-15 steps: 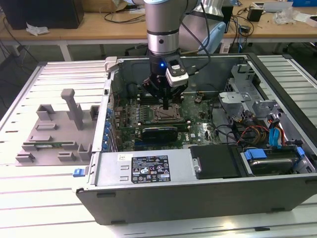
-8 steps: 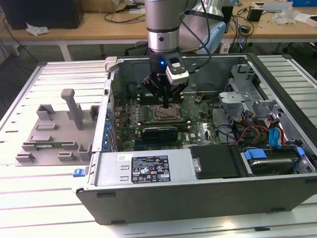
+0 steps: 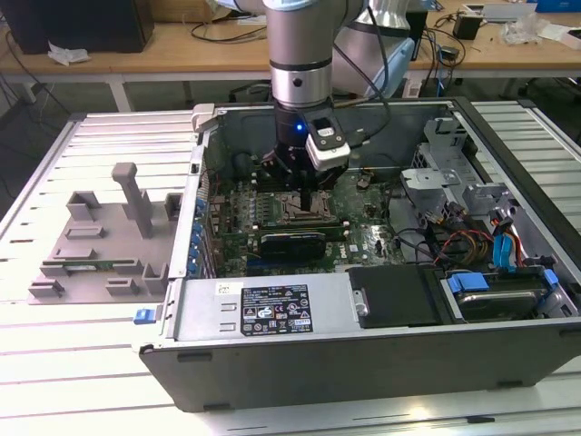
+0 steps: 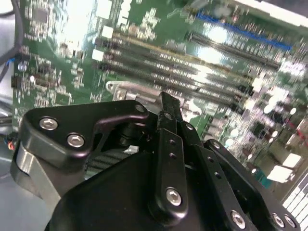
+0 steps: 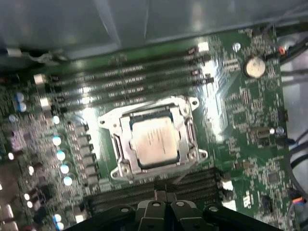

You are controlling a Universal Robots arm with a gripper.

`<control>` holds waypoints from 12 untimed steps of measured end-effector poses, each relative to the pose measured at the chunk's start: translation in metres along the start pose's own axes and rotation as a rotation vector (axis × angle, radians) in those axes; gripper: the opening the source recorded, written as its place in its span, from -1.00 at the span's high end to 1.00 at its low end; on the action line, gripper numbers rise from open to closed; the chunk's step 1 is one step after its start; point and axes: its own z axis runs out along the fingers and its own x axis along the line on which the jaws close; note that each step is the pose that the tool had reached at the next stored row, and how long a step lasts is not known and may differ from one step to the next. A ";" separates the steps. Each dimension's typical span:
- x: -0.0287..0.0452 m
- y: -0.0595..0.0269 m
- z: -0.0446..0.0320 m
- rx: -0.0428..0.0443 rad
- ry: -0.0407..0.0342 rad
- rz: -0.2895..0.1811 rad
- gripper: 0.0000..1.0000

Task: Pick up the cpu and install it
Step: 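Install the second cpu locking lever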

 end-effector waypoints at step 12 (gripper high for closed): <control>0.0068 -0.0177 0.0069 -0.0794 -0.0067 -0.173 0.79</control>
